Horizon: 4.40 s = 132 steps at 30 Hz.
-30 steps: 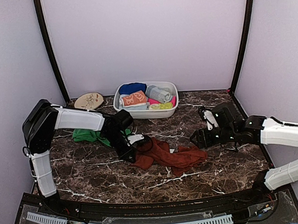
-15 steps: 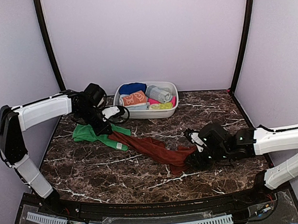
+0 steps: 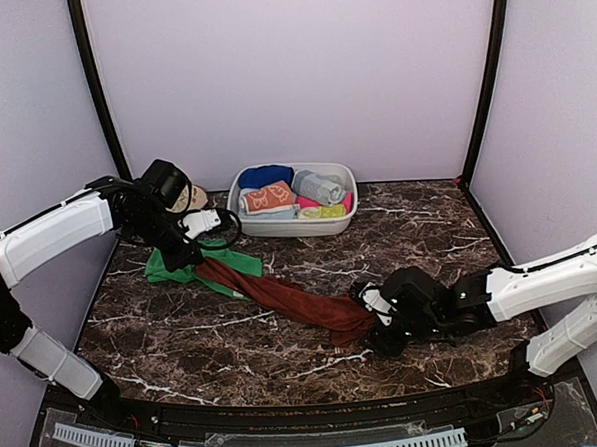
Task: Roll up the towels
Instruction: Pick up the towel from the center of the board, then adjust the towel at the center of the board.
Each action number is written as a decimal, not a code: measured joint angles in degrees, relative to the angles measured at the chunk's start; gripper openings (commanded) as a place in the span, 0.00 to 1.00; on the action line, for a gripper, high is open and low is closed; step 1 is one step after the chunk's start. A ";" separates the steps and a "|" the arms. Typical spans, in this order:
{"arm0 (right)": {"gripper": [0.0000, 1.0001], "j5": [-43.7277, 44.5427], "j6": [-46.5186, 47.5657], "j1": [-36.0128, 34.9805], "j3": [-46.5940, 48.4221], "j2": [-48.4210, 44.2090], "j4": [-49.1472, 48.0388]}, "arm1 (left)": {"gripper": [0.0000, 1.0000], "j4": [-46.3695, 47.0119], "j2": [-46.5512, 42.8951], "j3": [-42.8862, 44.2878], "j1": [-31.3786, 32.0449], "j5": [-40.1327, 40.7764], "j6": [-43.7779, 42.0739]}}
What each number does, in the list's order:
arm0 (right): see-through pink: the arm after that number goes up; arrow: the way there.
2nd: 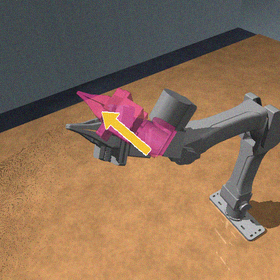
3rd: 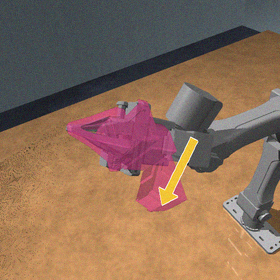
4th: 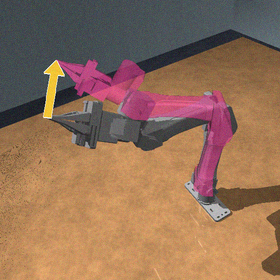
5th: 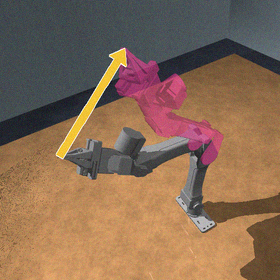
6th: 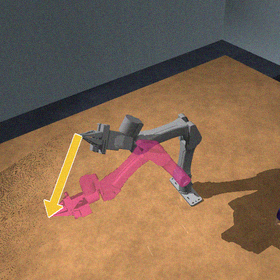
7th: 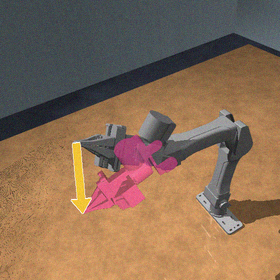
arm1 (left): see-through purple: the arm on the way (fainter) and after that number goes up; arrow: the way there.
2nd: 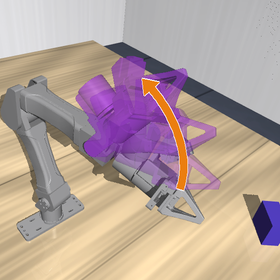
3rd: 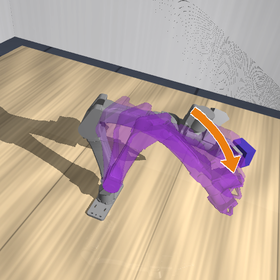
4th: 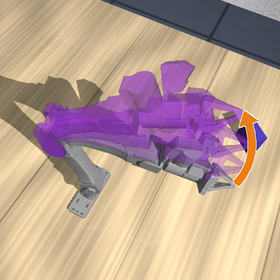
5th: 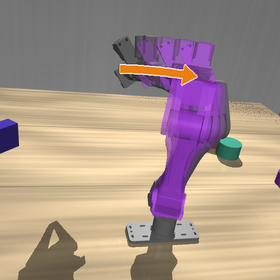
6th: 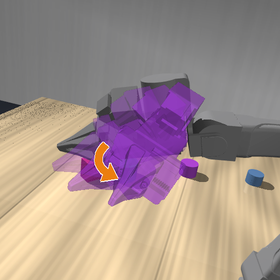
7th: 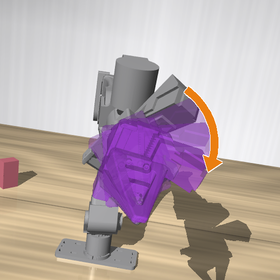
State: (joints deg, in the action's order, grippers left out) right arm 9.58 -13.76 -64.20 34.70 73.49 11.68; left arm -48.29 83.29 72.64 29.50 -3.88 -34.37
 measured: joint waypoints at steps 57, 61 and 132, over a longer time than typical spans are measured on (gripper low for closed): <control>0.00 3.02 6.97 1.18 15.30 10.27 0.20 | 0.00 -1.22 0.15 4.72 -1.66 3.72 -1.95; 0.00 1.70 6.78 1.79 13.92 4.59 3.08 | 0.00 -1.20 0.15 9.18 -1.75 4.44 -3.41; 0.68 1.01 -1.70 13.57 9.57 9.11 12.37 | 0.00 0.35 -0.02 13.44 -2.40 17.90 -11.56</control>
State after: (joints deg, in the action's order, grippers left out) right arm 10.59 -15.46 -50.63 44.27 82.61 24.05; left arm -47.94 83.26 86.08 27.09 14.02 -45.93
